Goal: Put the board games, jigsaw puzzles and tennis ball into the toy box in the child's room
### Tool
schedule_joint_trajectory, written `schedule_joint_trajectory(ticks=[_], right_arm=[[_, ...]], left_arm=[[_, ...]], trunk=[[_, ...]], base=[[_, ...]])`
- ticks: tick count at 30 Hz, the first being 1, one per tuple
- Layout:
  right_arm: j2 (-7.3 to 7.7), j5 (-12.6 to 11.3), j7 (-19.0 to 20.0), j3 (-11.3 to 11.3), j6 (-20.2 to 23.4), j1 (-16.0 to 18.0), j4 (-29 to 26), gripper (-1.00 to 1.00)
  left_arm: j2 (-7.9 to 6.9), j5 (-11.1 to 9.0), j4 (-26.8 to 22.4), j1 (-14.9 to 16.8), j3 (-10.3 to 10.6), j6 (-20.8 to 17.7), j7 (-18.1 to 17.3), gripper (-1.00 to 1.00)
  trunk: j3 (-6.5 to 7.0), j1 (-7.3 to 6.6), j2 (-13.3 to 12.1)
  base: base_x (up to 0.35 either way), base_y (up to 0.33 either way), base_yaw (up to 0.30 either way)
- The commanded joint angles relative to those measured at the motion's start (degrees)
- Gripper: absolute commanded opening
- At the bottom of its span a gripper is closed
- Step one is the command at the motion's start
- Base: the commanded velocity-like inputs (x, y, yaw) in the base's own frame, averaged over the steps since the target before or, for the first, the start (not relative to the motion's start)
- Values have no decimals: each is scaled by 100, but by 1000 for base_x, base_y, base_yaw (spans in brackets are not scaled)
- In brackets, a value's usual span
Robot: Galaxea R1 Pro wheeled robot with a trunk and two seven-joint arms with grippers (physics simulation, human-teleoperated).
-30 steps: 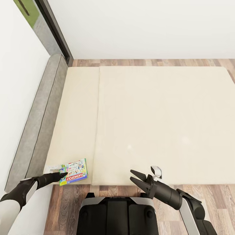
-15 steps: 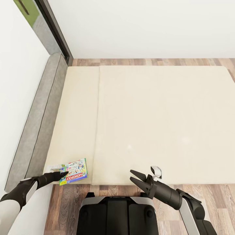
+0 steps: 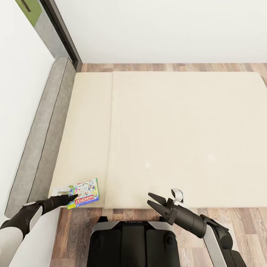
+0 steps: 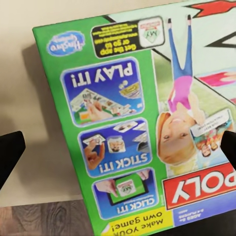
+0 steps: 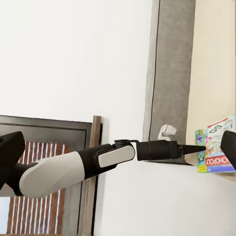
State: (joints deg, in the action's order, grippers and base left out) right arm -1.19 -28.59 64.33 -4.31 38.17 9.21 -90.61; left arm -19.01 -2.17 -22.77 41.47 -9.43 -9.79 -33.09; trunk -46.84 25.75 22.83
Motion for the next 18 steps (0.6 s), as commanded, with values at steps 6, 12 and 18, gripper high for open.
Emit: schedule_joint_trajectory(ticks=[6,12,18], right_arm=[[-7,-15,-5,-8,36,2,-1,100],[-7,-15,-15,-8,41,2,-1,100],[-9,-15,-17,-8,41,2,-1,100]], left_arm=[[2,-21,-3,1,-41,-55,-31,100],[2,-29,-3,1,-38,-50,-37,100],[2,-36,-6,1,-26,-49,-39,100]], trunk=[[-13,3,8],[-25,3,8],[-67,3,8]], base=[[0,0,0],[0,0,0],[0,0,0]])
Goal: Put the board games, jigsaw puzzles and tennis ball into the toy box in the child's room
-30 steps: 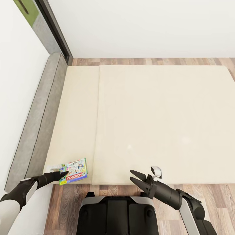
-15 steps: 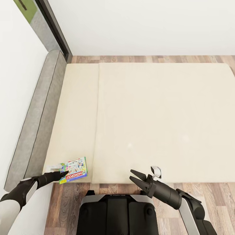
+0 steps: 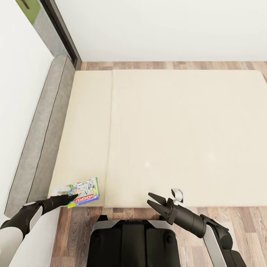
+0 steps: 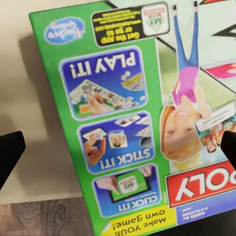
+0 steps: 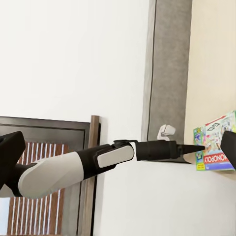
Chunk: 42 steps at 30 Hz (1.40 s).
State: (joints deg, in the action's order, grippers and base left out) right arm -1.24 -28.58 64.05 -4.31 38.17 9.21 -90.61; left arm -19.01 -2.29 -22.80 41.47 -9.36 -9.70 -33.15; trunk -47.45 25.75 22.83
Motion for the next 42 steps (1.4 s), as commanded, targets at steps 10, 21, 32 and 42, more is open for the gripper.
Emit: schedule_joint_trajectory(ticks=[10,21,32,42], right_arm=[[-8,-16,11,-8,42,2,-1,100],[-7,-10,2,147,34,2,-1,100],[-2,-15,-167,214,33,2,-1,100],[-5,-16,-190,219,33,2,-1,100]], left_arm=[[8,-10,-4,1,-21,-59,-33,100],[12,8,-4,1,-21,-59,-33,100],[11,-1,-2,1,-19,-59,-33,100],[11,-5,-3,1,-17,-59,-33,100]], trunk=[[-68,3,9],[-73,3,9],[-74,3,9],[-74,3,9]], base=[[0,0,0],[0,0,0],[0,0,0],[0,-153,0]])
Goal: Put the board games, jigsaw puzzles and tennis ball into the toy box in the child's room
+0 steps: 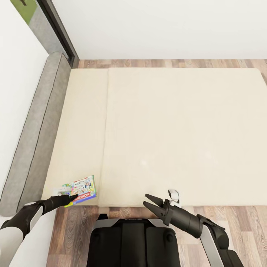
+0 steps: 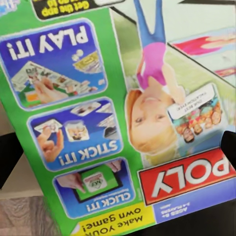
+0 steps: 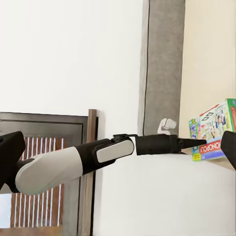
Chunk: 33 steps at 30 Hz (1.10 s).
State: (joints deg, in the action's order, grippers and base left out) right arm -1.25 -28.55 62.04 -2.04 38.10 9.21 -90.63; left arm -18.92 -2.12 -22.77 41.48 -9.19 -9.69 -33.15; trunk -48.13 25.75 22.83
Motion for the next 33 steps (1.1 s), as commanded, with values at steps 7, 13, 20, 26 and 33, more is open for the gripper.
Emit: schedule_joint_trajectory(ticks=[7,13,20,26,33], right_arm=[[-7,-19,8,-6,40,2,5,100],[-7,-19,-47,-6,40,2,9,100],[-7,-19,-189,0,41,2,10,100],[-7,-19,-214,2,40,2,10,100],[-7,-19,-218,2,40,3,10,100]], left_arm=[[2,-25,-7,1,-33,-54,-34,100],[2,-26,-5,1,-33,-53,-34,100],[2,-26,-5,1,-32,-51,-34,100],[2,-26,-4,1,-33,-51,-34,100],[2,-26,-7,1,-36,-51,-34,100]], trunk=[[-5,3,8],[-5,3,8],[-5,3,8],[-5,3,8],[-5,3,8]], base=[[0,-50,0],[0,-4,0],[0,0,0],[0,0,0],[0,0,0]])
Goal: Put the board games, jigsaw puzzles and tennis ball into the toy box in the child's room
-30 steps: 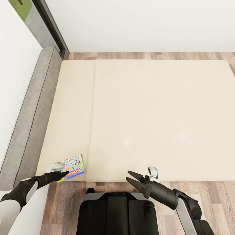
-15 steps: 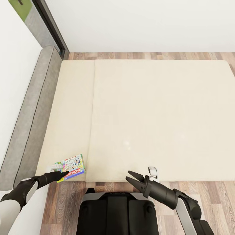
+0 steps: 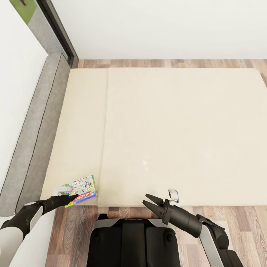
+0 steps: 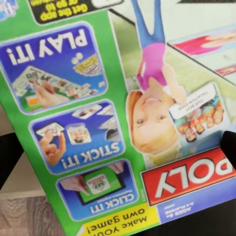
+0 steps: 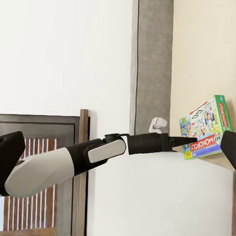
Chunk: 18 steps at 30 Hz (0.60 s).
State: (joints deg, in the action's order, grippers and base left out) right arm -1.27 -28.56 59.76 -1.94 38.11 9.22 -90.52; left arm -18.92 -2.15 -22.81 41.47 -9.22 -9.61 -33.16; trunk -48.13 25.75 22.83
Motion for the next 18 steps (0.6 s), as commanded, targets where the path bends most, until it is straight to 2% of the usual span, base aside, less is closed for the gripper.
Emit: schedule_joint_trajectory(ticks=[1,18], right_arm=[[-4,-18,10,-8,39,1,-1,100],[-4,-18,10,-8,40,1,-1,100]], left_arm=[[3,-23,-4,1,-33,-59,-33,100],[14,-66,-6,1,-105,-118,-36,100]], trunk=[[-6,3,8],[-6,3,8]], base=[[0,0,0],[41,0,0]])
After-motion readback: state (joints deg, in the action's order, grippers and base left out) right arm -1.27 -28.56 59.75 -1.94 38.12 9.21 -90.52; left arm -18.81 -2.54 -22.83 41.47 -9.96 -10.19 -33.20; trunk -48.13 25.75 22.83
